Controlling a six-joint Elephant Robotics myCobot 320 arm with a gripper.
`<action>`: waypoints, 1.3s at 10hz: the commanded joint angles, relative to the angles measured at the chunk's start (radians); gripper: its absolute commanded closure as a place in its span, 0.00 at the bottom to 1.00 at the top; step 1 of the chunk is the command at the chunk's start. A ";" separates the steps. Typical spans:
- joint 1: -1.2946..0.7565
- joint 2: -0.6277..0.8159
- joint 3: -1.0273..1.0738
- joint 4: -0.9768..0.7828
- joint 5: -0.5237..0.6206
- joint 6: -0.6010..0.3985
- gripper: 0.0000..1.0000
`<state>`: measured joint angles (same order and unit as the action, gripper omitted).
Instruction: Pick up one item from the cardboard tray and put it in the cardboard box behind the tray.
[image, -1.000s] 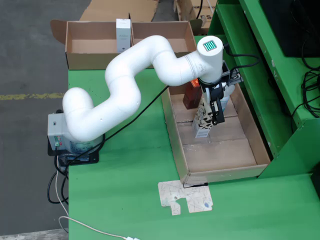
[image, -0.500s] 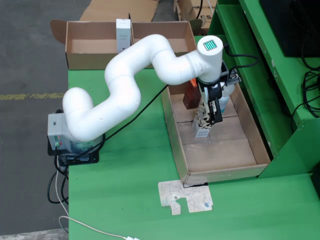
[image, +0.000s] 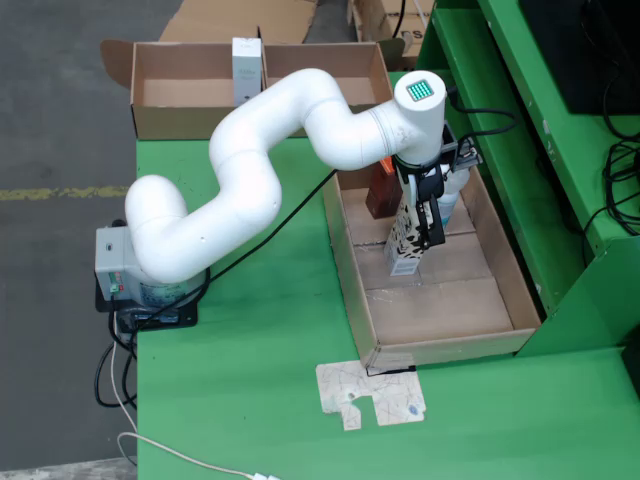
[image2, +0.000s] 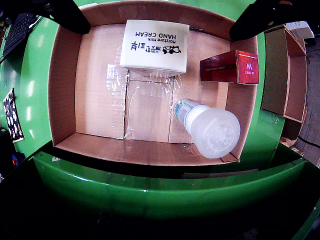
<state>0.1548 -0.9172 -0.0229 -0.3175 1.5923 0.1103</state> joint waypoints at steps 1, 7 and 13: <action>-0.014 0.011 0.023 0.044 0.004 -0.005 0.00; -0.018 -0.014 0.023 0.096 0.001 -0.013 0.00; -0.021 -0.026 0.023 0.109 -0.005 -0.010 0.00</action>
<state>0.1410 -0.9601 -0.0229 -0.2269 1.5907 0.1026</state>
